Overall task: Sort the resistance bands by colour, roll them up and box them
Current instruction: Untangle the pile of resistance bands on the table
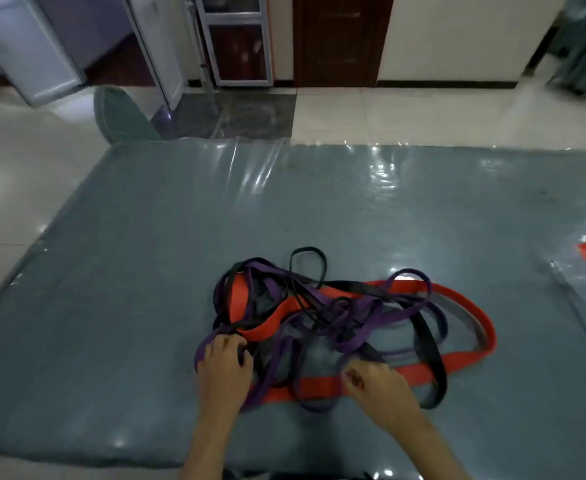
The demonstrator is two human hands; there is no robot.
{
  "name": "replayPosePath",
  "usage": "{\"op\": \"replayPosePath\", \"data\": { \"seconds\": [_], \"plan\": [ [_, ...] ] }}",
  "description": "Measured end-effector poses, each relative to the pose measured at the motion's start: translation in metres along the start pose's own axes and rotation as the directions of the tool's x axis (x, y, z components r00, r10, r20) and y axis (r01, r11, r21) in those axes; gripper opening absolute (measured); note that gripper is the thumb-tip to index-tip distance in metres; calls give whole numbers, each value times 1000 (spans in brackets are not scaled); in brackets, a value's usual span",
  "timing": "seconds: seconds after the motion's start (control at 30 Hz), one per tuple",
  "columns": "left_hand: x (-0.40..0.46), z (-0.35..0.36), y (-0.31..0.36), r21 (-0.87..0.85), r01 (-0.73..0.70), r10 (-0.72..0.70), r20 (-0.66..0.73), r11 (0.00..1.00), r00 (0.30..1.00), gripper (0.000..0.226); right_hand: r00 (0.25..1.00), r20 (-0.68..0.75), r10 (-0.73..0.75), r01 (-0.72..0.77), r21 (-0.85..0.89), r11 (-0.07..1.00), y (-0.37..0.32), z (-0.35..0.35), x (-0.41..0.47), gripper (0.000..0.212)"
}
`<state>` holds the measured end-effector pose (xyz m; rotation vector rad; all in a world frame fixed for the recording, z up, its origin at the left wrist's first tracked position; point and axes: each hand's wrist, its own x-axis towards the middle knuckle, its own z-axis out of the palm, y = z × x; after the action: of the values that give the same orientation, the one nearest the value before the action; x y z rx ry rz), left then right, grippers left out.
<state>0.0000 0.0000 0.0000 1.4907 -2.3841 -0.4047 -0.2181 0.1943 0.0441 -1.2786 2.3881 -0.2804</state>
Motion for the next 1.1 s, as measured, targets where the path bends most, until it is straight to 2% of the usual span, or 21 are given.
{"op": "replayPosePath", "data": {
  "seconds": [0.13,0.23,0.27,0.33,0.4,0.47,0.57,0.63,0.7,0.77,0.83,0.9,0.97,1.03,1.1],
  "plan": [
    [6,2,-32,-66,272,-270,39,960,962,49,998,61,22,-27,75,997,-20,18,7,30],
    [12,11,-64,-174,451,-415,209,875,886,76,996,78,30,-38,95,995,-31,33,13,20],
    [14,14,-72,-253,490,-427,264,834,865,78,995,90,34,-43,103,994,-35,36,12,17],
    [16,15,-81,-365,546,-447,325,754,834,66,993,112,28,-42,126,991,-41,46,12,13],
    [16,12,-84,-394,550,-466,294,736,834,52,990,138,4,-25,151,988,-49,53,11,7],
    [16,6,-84,-376,516,-464,227,769,856,47,988,155,-3,-27,192,981,-56,58,12,9],
    [15,1,-83,-277,425,-415,98,862,905,52,989,146,-14,-21,236,972,-66,64,16,10],
    [13,-5,-72,-331,377,-377,68,865,924,48,991,126,-36,-3,294,956,-74,67,20,14],
    [14,-13,-59,-421,339,-320,118,841,940,43,990,134,-45,-18,434,901,-85,68,25,15],
    [18,-18,-47,-458,251,-186,182,853,966,37,989,133,-66,-24,576,817,-99,67,30,8],
    [21,-20,-37,-435,163,-43,271,886,961,36,978,182,-100,-51,677,734,-113,64,39,19],
    [23,-20,-29,-420,138,45,397,897,917,40,962,254,-99,-124,733,669,-126,62,47,31],
    [22,-19,-27,-515,206,108,514,832,851,42,944,325,-59,-235,785,574,-137,62,49,35],
    [21,-20,-35,-623,322,144,579,713,802,42,941,339,3,-299,826,477,-141,66,49,34],
    [23,-20,-48,-666,385,113,576,639,810,40,949,312,51,-309,879,364,-139,73,48,31]
  ]
}}
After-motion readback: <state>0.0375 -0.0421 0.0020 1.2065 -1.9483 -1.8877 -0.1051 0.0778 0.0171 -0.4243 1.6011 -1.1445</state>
